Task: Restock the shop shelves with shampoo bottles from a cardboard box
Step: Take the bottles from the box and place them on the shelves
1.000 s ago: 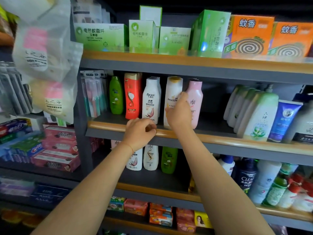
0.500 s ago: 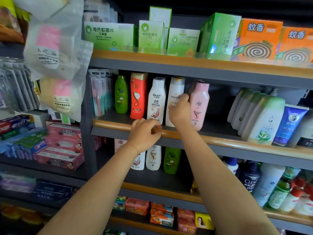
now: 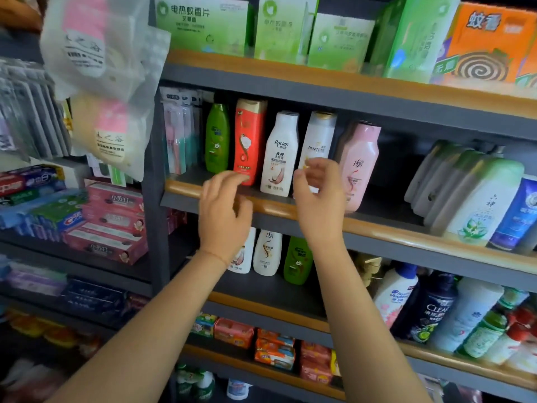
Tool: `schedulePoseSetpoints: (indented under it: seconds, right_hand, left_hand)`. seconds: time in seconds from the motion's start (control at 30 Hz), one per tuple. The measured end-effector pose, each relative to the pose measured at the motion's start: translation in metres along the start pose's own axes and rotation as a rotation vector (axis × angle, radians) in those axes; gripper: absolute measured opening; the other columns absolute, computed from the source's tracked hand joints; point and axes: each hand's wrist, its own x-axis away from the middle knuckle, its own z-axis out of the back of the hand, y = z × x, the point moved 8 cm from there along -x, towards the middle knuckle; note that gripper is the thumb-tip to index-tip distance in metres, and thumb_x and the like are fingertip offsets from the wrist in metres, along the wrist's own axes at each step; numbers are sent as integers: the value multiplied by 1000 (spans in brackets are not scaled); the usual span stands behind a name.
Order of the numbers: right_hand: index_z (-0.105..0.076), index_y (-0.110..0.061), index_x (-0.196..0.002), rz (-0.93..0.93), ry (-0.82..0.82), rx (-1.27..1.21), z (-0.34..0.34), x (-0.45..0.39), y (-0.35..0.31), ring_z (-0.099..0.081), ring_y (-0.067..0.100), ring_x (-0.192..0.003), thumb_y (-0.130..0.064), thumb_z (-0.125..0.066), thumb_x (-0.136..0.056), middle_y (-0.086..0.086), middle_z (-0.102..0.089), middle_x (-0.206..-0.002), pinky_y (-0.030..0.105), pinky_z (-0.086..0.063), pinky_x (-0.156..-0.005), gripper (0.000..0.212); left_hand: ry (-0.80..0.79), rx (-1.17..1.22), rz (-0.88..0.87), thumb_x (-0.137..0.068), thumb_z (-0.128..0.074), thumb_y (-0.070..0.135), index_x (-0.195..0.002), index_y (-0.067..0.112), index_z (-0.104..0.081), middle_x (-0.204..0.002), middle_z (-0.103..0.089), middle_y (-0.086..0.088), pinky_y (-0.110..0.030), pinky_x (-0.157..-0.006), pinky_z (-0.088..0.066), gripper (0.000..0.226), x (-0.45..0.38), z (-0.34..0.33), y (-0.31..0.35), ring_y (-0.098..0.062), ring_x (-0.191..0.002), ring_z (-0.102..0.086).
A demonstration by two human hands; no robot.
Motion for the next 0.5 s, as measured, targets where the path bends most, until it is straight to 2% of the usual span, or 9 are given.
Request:
schedulePoseSetpoints:
  seconds: [0.03,0.1,0.17,0.23,0.3,0.37,0.43,0.5]
  right_hand:
    - [-59,-13,-108,-40,-59,-92,-9,16,3,-65,10,-79,-13,-60,-95,3,-68,-89,22,-53,-69,13]
    - [-60,-10,-96,-151,-260,-205,-48,54,22,-63,17,-62,-7,-56,-96,13,-67,-77,28,-54,-58,6]
    - [-61,-10,-89,-283,-480,-228,-102,105,56,-60,17,-55,-6,-54,-98,14,-64,-72,26,-52,-54,12]
    - [-61,-7,-89,-430,-702,-202,-158,175,99,-60,18,-56,-9,-54,-99,14,-63,-72,25,-52,-54,12]
    - [-62,-6,-92,-599,-944,-131,-208,266,148,-60,17,-59,-13,-53,-101,10,-64,-73,29,-54,-58,14]
    - [-61,-12,-92,-745,-1172,-46,-247,363,190,-61,13,-57,-16,-52,-101,3,-65,-73,29,-53,-59,14]
    - [-59,-16,-89,-868,-1344,26,-273,453,223,-59,11,-54,-15,-51,-101,3,-64,-74,24,-49,-53,15]
    - [-57,-16,-88,-955,-1474,123,-286,530,252,-58,10,-55,-13,-49,-101,2,-62,-74,22,-46,-51,16]
  left_hand:
    - [67,20,69,-87,-55,3,-118,14,-64,-119,-54,1,-31,-99,-40,33,13,16,-18,-18,-114,-50]
    - [62,56,239,-89,-56,-1,-111,14,-64,-110,-52,3,-33,-91,-46,27,51,37,-71,-17,-101,-56]
    - [7,9,464,-93,-59,-1,-104,16,-64,-100,-54,2,-32,-81,-50,21,113,58,-139,-16,-88,-57]
    - [-90,-138,733,-97,-58,9,-96,20,-64,-89,-58,1,-33,-75,-50,13,197,86,-208,-19,-80,-59]
    - [-154,-223,1056,-99,-56,20,-90,29,-64,-88,-65,-2,-40,-76,-53,15,298,126,-266,-27,-83,-63]
    - [-149,-285,1309,-99,-55,21,-97,22,-69,-98,-69,-7,-38,-84,-51,13,391,175,-298,-31,-96,-65]
    - [-203,-420,1447,-99,-56,21,-107,12,-69,-108,-69,-11,-35,-88,-46,18,466,220,-317,-31,-106,-63]
    - [-322,-613,1531,-98,-56,27,-115,13,-68,-116,-67,-11,-38,-94,-45,25,528,259,-328,-31,-111,-61]
